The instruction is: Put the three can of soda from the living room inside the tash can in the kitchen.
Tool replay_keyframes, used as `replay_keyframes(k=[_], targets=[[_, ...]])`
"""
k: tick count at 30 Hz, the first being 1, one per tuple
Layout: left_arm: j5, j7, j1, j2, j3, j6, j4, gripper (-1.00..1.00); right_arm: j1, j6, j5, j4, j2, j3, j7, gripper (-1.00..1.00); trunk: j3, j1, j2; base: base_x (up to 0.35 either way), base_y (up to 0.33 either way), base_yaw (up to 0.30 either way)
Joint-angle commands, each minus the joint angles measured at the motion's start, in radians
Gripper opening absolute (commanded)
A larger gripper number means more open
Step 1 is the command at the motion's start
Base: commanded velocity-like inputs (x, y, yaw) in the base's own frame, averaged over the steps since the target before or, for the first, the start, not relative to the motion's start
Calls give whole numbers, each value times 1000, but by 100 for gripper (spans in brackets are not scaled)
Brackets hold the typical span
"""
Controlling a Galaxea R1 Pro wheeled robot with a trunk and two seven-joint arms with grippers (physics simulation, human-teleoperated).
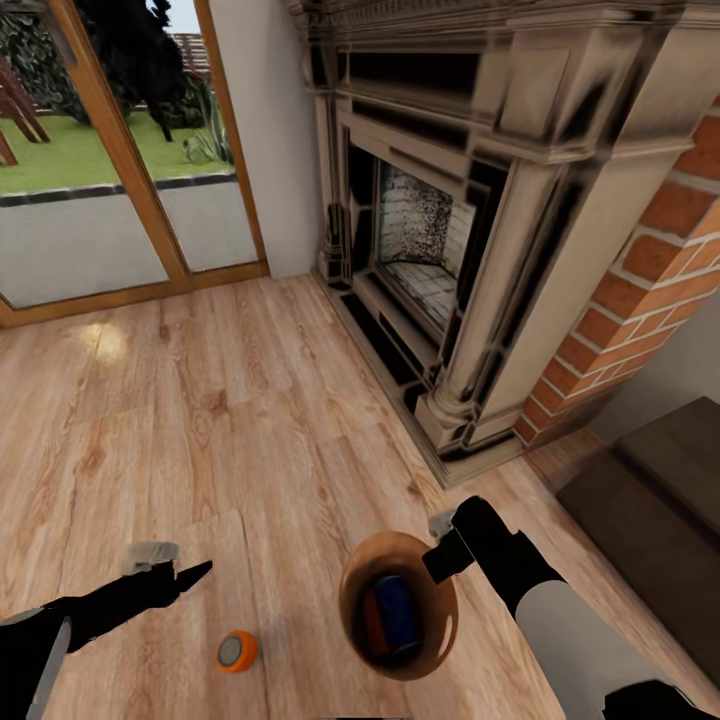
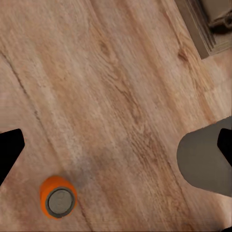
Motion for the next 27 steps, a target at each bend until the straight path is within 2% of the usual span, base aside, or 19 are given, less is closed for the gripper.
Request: replay_keyframes(k=[1,4,7,10,12,27], targets=[[-4,0,-43,20,0,50,0,100,0,8,-25,-1,0,-2,5,-100,0,0,0,206,0,0],[-9,5,-73,31,0,86,5,100,0,8,-25,-1,0,-2,4,-100,0,0,0,213,0,0],[-13,12,-88,36,-1,100,88,100,0,8,-25,-2,-1,-3,2,-100,0,0,0,217,0,0],[-10,16,-94,40,-2,101,206,100,0,8,-25,-2,-13,-3,4,-100,0,0,0,148,0,48],[-10,17,-94,40,-3,100,235,100,0,8,-25,-3,-16,-3,4,-100,1,0,0,51,0,168],[-7,17,-93,32,-3,69,255,100,0,8,-25,-5,-18,-3,2,-100,8,0,0,6,0,237]])
